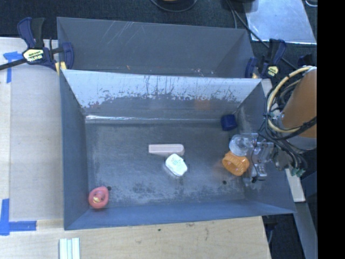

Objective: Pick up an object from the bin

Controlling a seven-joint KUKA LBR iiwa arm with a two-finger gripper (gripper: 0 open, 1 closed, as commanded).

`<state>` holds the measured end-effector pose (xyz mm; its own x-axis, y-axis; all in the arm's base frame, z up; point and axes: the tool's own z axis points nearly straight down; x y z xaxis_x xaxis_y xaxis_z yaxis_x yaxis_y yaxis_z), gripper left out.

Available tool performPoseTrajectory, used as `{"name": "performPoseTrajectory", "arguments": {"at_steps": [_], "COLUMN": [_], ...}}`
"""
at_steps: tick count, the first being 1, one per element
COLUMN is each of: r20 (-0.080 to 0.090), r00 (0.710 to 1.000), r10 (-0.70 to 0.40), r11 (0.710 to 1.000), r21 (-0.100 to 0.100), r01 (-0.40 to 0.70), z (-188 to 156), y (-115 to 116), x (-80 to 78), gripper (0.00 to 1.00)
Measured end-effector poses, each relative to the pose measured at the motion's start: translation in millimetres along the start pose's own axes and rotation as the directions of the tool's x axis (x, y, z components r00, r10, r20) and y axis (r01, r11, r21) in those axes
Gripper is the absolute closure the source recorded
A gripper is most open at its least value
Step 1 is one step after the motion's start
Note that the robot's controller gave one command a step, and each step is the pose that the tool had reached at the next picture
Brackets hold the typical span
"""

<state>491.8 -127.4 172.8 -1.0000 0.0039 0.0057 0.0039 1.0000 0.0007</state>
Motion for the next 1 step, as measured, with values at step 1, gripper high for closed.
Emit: {"name": "performPoseTrajectory", "arguments": {"at_steps": [1], "r20": [0.008], "r00": [1.0], "r10": [-0.004], "r11": [1.0], "r21": [0.002], "r01": [0.004], "z": [-4.6], "y": [0.7], "x": [-1.9], "gripper": [0.0]}}
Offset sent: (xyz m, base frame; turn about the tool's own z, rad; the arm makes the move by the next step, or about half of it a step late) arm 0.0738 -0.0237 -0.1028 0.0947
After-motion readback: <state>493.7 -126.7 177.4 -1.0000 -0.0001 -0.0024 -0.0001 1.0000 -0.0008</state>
